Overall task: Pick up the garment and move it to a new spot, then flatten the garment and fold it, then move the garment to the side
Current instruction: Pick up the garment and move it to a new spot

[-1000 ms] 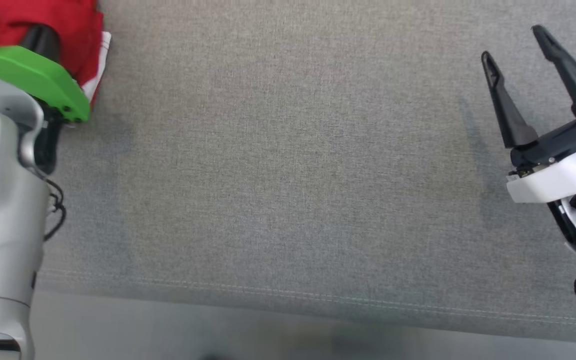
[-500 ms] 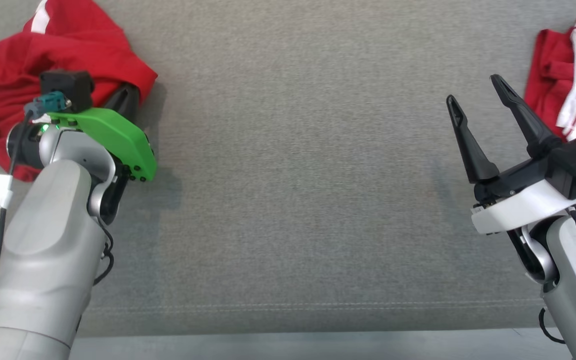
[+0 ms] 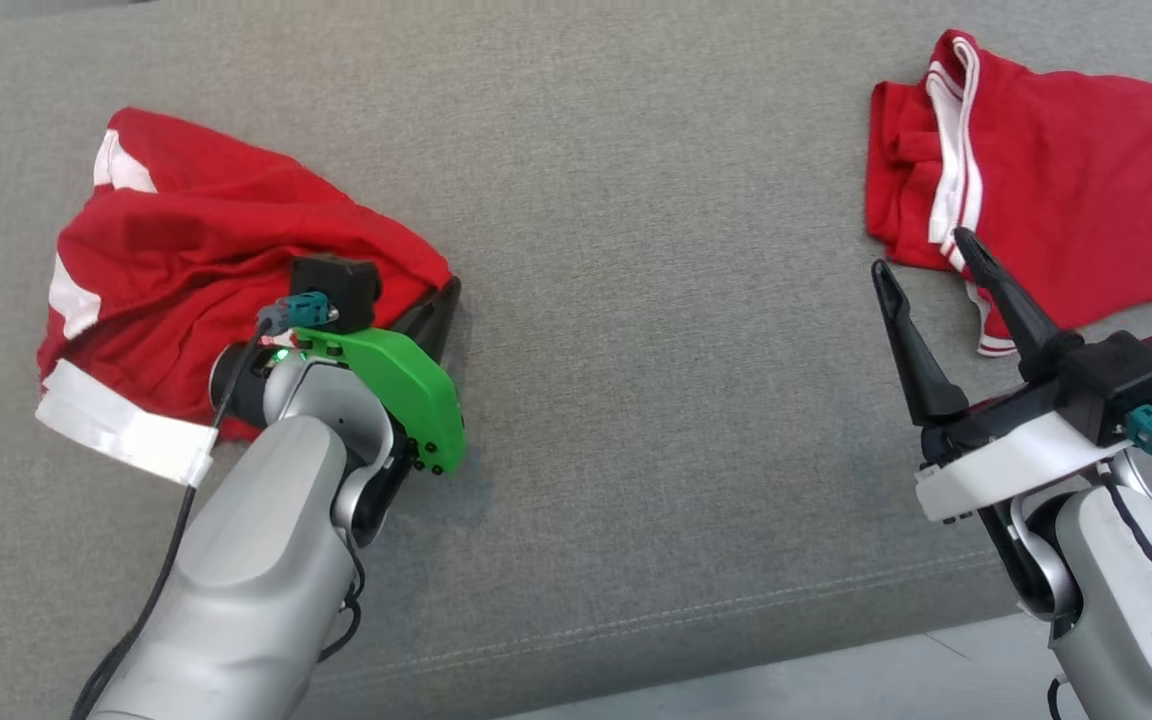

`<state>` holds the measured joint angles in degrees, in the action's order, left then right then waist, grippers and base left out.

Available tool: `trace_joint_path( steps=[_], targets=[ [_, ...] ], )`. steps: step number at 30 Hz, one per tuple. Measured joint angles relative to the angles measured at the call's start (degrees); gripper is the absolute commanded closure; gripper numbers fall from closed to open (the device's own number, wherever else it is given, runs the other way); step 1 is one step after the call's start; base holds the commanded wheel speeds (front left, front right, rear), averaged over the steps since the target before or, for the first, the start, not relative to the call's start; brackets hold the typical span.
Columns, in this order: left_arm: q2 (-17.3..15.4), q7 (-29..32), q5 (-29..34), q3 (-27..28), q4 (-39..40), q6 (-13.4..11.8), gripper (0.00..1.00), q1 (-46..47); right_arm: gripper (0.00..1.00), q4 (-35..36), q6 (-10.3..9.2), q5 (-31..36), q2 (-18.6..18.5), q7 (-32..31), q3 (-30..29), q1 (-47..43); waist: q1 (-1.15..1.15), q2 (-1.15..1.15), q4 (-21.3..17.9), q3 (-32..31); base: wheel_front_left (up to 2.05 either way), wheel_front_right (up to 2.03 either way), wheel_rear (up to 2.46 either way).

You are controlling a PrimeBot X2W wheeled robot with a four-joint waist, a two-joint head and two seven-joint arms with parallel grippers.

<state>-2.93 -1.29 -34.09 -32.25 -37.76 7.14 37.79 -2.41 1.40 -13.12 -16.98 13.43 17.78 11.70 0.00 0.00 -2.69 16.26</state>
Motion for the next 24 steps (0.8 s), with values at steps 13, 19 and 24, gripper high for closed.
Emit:
trace_joint_path(
  steps=[13,19,24],
  targets=[
    [0.59,1.83,-0.64,-5.88,2.99,0.00,1.00,-4.36,0.00,-1.79,0.01,-0.58,1.16,0.65,0.38,-2.37,0.00,0.00,-8.49,-4.65,0.00,0.00,0.00],
    [0.66,3.13,-1.65,-9.18,4.76,0.00,1.00,-6.88,0.00,-2.00,0.01,-1.02,1.13,0.66,-0.13,-4.24,0.00,0.00,-11.71,-6.30,0.00,0.00,0.00],
    [0.53,3.77,-4.55,-12.22,7.72,-0.03,1.00,-8.24,0.00,-1.81,-0.01,-1.07,0.90,0.67,-1.09,-4.39,0.00,0.00,-13.77,-7.04,0.00,0.00,0.00]
  ],
)
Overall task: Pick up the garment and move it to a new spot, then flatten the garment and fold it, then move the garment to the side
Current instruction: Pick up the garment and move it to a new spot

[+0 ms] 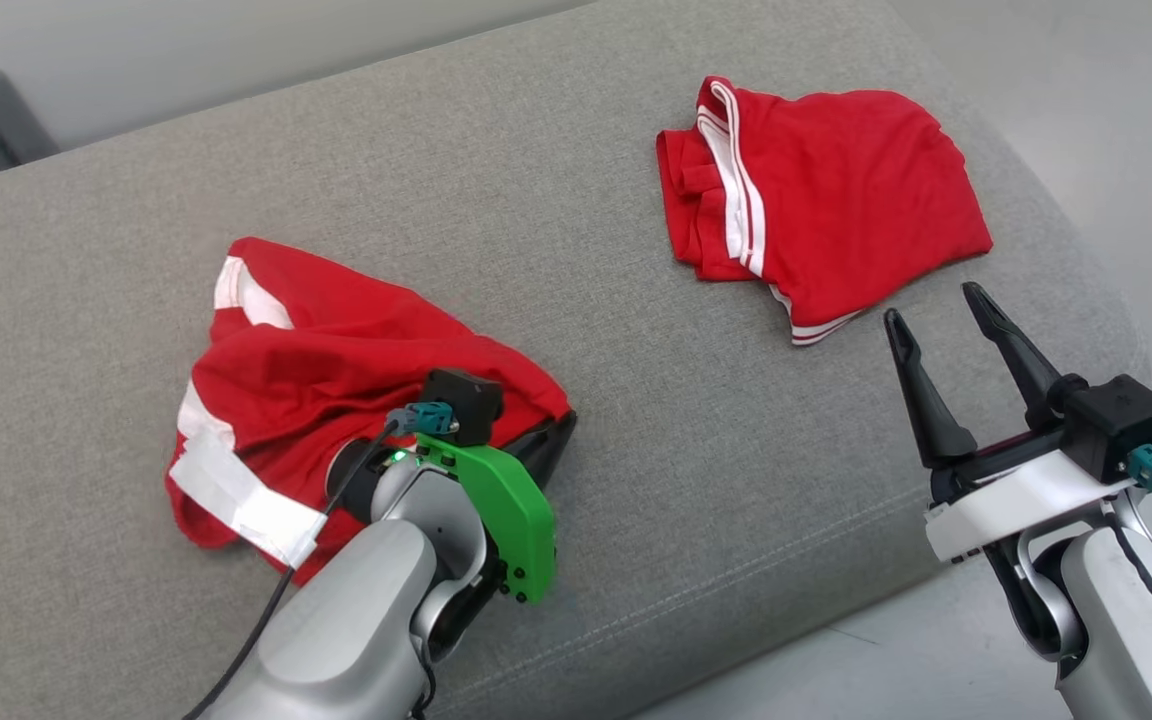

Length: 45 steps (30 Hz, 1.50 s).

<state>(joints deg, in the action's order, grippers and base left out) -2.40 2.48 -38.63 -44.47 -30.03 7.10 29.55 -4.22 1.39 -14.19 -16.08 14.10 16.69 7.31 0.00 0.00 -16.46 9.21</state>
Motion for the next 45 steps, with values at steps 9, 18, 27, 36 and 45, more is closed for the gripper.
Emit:
trace_joint_path(
  steps=[9,18,27,36,45],
  targets=[
    [-0.02,0.00,-3.19,-2.52,2.64,-2.09,1.00,-0.47,0.00,0.11,0.01,0.00,0.20,0.07,0.00,-0.73,0.00,0.00,-0.74,0.03,0.00,0.00,0.00],
    [-0.08,0.00,-4.59,-4.75,3.41,-4.26,0.00,-1.67,0.00,0.11,-0.26,0.00,0.19,0.33,-1.15,-0.91,0.00,0.00,-0.15,0.06,0.00,0.00,0.00],
    [-0.07,-2.21,-4.54,-2.48,3.05,-8.48,0.00,-2.79,0.00,0.44,-0.56,0.08,-0.57,0.33,-2.20,-2.28,0.00,0.00,2.96,-1.05,0.00,0.00,0.00],
    [-4.59,-9.05,-2.71,2.20,5.03,-12.18,0.00,-7.07,0.00,0.10,-1.00,-0.01,-1.57,0.34,-4.21,-6.27,0.00,0.00,8.39,-3.04,0.00,0.00,0.00],
    [-10.33,-15.38,-2.33,7.72,5.88,-13.26,0.00,-14.14,0.00,-0.43,-2.09,-0.53,-1.99,0.34,-6.53,-11.10,0.00,0.00,14.21,-5.56,0.00,0.00,0.00]
  ],
)
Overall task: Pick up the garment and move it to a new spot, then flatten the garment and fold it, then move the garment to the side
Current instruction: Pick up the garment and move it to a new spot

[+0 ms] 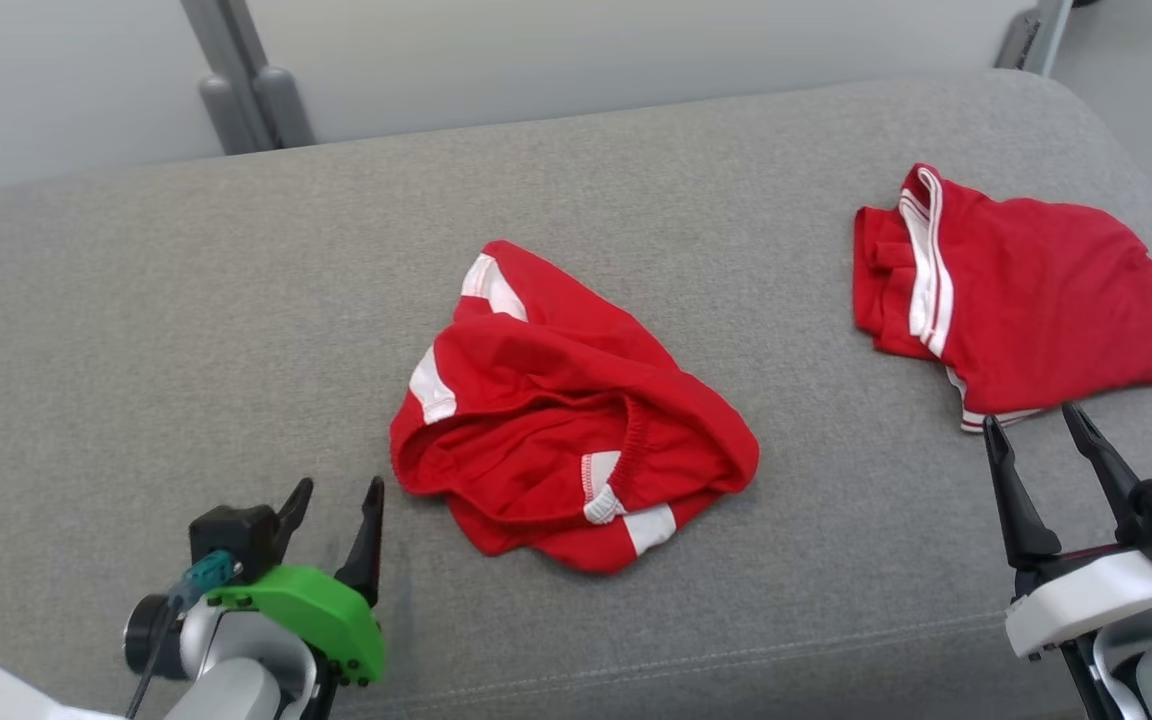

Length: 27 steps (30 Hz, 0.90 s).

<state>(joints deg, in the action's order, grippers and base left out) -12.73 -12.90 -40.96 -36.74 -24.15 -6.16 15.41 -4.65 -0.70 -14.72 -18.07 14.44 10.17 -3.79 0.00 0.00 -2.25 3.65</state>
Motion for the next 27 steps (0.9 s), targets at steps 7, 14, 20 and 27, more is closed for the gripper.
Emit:
trace_joint_path(
  steps=[7,14,20,27],
  targets=[
    [-3.77,-0.87,0.53,3.92,1.33,-0.59,0.00,-5.80,0.00,0.24,-1.01,-1.13,0.01,0.00,-1.38,-4.11,0.00,0.00,4.56,-2.64,0.00,0.00,0.00],
    [-6.91,-1.34,2.41,8.70,4.01,-0.77,0.00,-10.51,0.00,0.59,-0.98,-1.14,0.22,0.00,-1.09,-5.27,0.00,0.00,7.05,-4.82,0.00,0.00,0.00],
    [-7.15,-1.35,2.93,12.18,6.89,-0.92,0.00,-13.54,0.00,0.26,-0.98,-1.92,0.55,0.00,-1.49,-7.34,0.00,0.00,7.09,-5.26,0.00,0.00,0.00],
    [-7.32,-1.35,5.16,18.20,10.84,-0.93,0.00,-16.60,0.00,-0.03,-0.99,-1.98,1.26,-0.01,-1.69,-8.75,0.00,0.00,5.91,-4.97,0.00,0.00,0.00]
  ],
)
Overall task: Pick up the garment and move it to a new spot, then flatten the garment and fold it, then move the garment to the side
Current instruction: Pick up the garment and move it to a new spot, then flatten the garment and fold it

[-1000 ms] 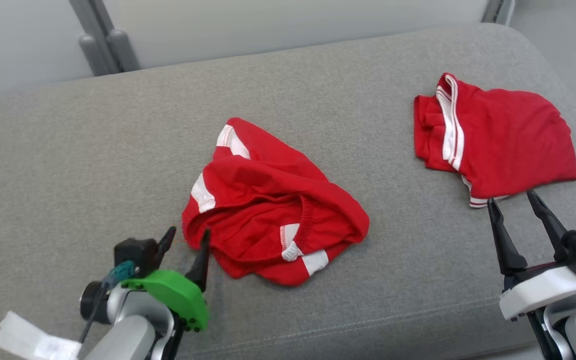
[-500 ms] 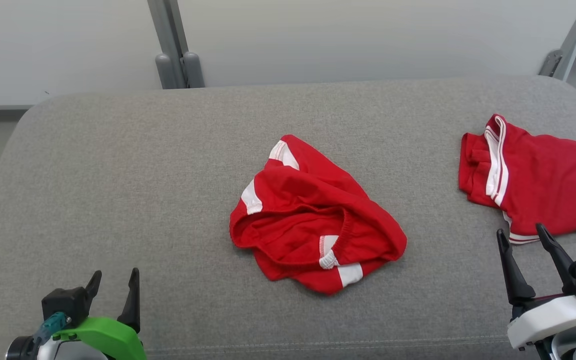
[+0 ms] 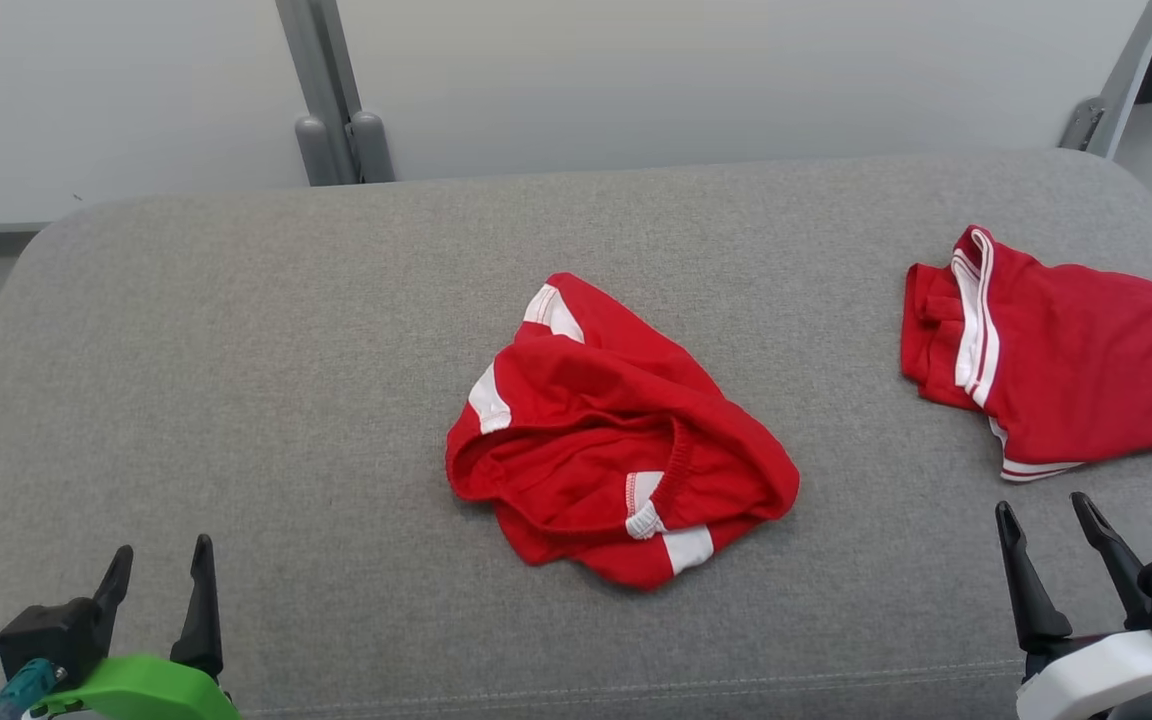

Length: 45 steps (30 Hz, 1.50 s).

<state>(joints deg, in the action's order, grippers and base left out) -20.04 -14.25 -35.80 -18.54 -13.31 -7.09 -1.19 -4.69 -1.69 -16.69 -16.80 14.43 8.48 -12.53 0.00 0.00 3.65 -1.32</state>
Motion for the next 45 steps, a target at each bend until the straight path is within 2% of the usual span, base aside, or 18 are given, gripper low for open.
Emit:
trace_joint_path(
  steps=[10,21,24,31,34,38,45],
  targets=[
    [1.80,0.00,2.50,3.85,3.90,0.00,0.00,-3.93,0.00,0.05,0.03,0.00,0.16,0.00,-0.44,-0.15,0.00,0.00,-1.99,0.49,0.00,0.00,0.00],
    [3.21,0.00,5.10,4.17,6.82,-0.01,0.00,-6.61,0.00,0.38,0.18,0.09,0.12,0.00,-1.01,-0.63,0.00,0.00,-2.80,0.90,0.00,0.00,0.00],
    [3.54,0.00,5.35,4.33,7.36,-0.01,0.00,-7.16,0.00,0.47,0.76,0.63,-0.13,0.00,-0.31,-0.63,0.00,0.00,-2.70,1.05,0.00,0.00,0.00],
    [4.44,0.00,5.83,3.97,9.00,-0.01,0.00,-7.50,0.00,1.68,5.86,6.92,-2.21,-0.37,8.79,2.27,0.00,0.00,-2.17,2.03,0.00,0.00,0.00],
    [5.05,-0.01,5.83,3.52,9.60,-0.01,0.00,-7.49,0.00,2.03,7.27,9.77,-3.75,-1.54,12.05,6.33,0.00,0.00,-1.44,2.53,0.00,0.00,0.00],
    [5.79,-0.01,5.86,2.87,10.17,-0.01,0.00,-7.44,0.00,1.98,8.24,13.13,-5.44,-3.89,16.37,11.17,0.00,0.00,-0.13,3.19,0.00,0.00,0.00],
    [7.83,-0.01,5.87,1.31,10.54,0.02,0.00,-6.83,0.00,-1.15,8.82,15.61,-5.76,-8.44,23.53,17.74,0.00,0.00,2.69,4.49,0.00,0.00,0.00]
  ],
)
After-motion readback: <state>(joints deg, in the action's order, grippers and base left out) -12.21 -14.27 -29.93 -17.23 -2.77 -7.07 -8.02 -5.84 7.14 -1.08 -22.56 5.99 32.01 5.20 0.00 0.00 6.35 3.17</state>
